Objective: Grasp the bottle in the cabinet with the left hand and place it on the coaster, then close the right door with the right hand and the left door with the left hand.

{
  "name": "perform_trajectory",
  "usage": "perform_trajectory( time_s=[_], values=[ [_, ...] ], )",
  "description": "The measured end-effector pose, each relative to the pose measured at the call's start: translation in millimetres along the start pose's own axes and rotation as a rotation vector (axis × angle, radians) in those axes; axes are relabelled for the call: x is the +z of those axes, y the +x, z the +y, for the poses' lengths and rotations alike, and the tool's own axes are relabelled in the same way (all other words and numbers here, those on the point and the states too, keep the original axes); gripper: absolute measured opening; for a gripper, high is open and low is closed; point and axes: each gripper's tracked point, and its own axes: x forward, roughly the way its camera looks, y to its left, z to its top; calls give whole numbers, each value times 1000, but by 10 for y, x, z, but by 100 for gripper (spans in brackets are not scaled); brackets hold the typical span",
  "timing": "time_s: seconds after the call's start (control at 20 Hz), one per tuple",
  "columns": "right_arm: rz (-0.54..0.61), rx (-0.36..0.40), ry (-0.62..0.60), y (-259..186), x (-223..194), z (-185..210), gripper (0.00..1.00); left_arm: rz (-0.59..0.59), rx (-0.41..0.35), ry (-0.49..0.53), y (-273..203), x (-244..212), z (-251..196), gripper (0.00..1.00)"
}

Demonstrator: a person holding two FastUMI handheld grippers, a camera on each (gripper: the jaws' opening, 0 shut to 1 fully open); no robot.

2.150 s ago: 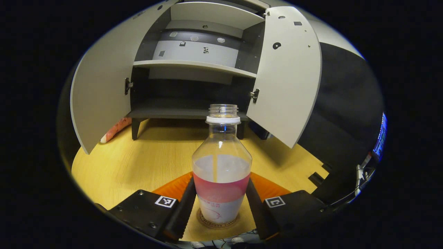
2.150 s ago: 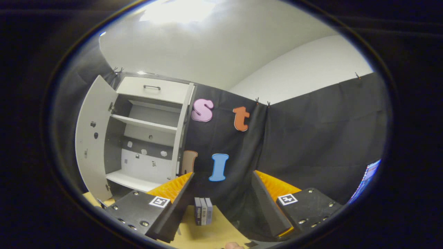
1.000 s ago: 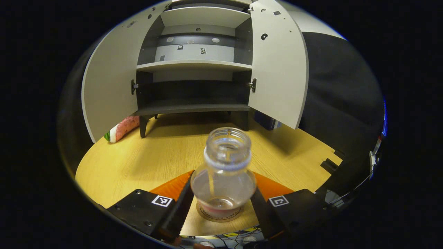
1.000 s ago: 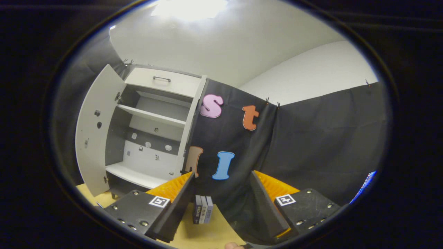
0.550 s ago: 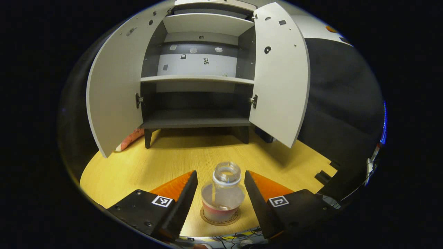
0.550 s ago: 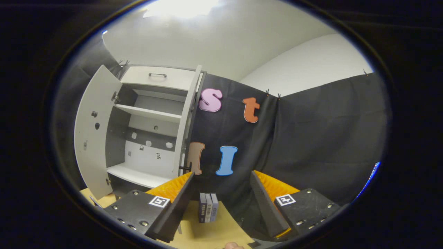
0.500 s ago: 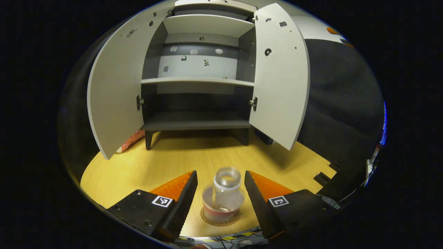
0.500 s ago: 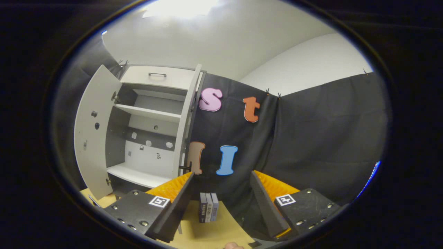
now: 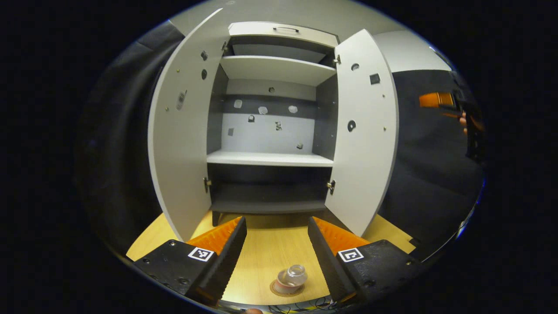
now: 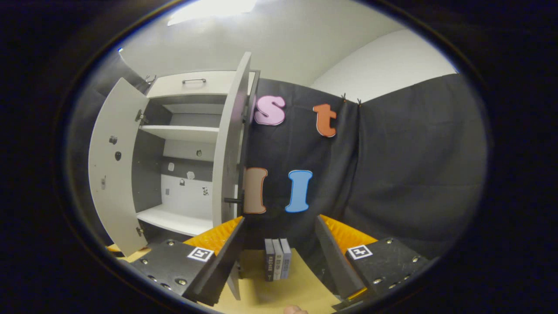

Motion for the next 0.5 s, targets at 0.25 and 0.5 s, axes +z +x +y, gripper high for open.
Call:
perform_trajectory(
  time_s=[0.25,0.5],
  values=[
    [30,29,38,285,-205,166,96,-54,98,28,-90,583,339,88],
    [35,37,31,401,-259,252,96,-46,140,9,-157,853,505,88]
  ],
)
